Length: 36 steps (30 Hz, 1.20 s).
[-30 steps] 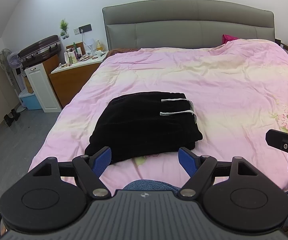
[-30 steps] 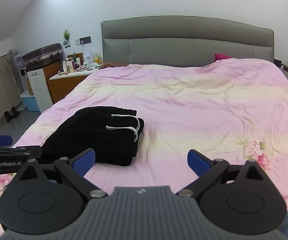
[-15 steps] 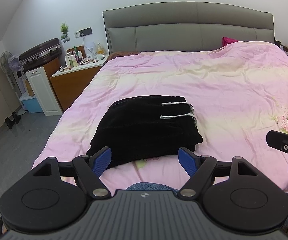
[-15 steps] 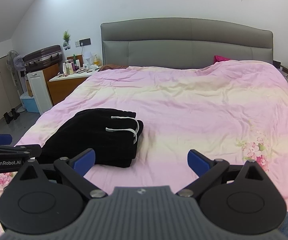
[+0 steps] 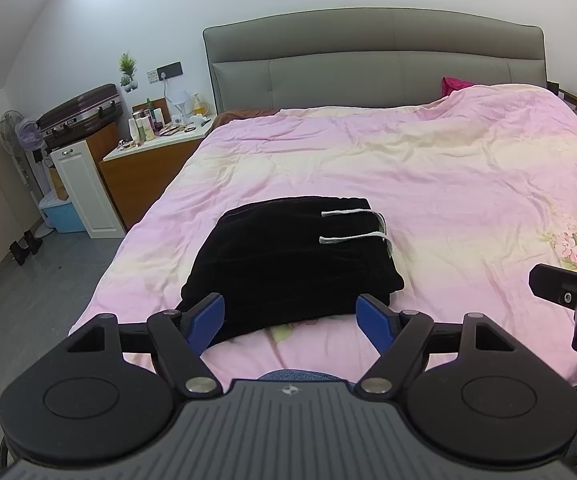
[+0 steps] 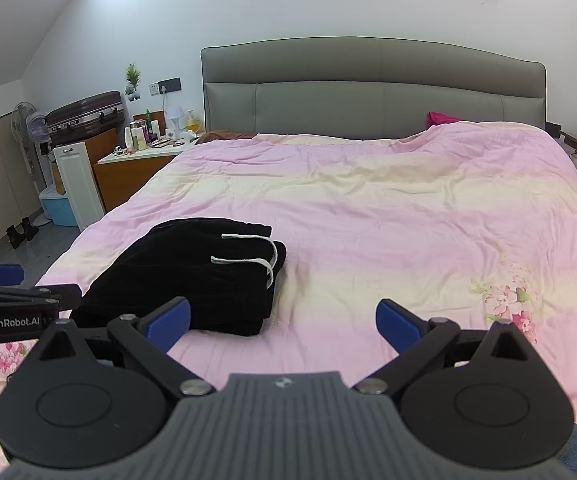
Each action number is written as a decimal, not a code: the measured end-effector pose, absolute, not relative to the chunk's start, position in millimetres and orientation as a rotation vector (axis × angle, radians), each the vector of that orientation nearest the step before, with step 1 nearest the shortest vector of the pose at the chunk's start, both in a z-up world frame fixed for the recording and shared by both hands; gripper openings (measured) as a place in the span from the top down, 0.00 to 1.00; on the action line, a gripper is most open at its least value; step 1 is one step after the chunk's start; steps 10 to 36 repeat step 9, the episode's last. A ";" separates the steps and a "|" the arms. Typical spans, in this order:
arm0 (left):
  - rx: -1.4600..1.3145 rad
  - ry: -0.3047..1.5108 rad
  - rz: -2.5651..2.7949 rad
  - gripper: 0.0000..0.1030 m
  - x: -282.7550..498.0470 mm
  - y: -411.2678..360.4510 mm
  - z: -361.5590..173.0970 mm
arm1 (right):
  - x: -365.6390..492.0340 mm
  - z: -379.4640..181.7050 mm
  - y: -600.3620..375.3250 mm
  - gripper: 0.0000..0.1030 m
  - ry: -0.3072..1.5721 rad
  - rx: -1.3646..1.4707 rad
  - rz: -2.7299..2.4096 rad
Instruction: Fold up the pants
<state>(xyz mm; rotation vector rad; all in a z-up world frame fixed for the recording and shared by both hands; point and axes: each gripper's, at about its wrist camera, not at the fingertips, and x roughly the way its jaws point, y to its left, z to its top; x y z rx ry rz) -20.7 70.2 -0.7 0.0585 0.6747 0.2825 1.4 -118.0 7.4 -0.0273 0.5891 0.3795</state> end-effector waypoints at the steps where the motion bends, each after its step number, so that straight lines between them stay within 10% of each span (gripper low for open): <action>1: 0.058 0.674 0.282 0.14 -20.7 70.0 -0.7 | 1.5 7.4 -118.1 0.07 0.589 -0.026 0.381; 36: 0.056 0.665 0.274 0.15 -21.8 72.3 -0.9 | 1.2 7.5 -118.0 0.07 0.590 -0.025 0.383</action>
